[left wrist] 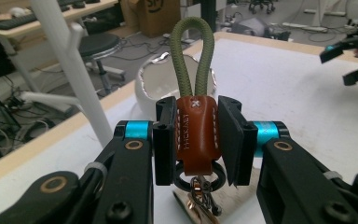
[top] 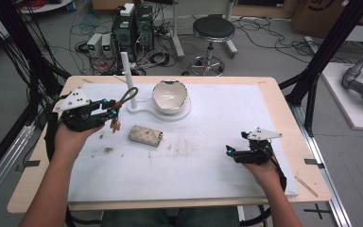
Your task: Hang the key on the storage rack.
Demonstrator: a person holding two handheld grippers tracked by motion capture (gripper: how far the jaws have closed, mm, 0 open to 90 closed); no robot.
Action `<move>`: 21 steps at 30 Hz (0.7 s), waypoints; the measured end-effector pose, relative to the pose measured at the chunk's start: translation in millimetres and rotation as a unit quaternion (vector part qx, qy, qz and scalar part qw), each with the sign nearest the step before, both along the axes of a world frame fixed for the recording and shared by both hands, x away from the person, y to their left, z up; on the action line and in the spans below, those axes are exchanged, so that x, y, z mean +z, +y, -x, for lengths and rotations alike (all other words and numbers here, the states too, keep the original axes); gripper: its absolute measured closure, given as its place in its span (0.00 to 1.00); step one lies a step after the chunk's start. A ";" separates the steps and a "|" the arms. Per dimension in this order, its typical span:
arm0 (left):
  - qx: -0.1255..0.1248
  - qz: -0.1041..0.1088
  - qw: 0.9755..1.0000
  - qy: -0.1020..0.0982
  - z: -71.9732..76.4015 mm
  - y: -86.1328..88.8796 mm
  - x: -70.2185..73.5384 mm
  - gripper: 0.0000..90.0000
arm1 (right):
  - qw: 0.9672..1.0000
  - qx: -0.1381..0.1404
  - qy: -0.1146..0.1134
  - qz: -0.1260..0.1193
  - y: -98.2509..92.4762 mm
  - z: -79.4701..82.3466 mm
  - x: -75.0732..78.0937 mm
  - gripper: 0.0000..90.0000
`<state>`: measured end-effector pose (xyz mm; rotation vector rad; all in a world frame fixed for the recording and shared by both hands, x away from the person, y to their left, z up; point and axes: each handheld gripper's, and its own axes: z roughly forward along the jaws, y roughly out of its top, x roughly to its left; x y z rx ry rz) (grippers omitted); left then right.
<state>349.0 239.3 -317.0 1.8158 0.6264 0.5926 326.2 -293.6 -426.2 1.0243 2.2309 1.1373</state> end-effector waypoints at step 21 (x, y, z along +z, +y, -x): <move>0.082 -0.002 0.997 0.003 -37.4 7.5 20.3 0.76 | 1.000 0.007 0.003 0.001 2.3 -1.5 -1.1 0.17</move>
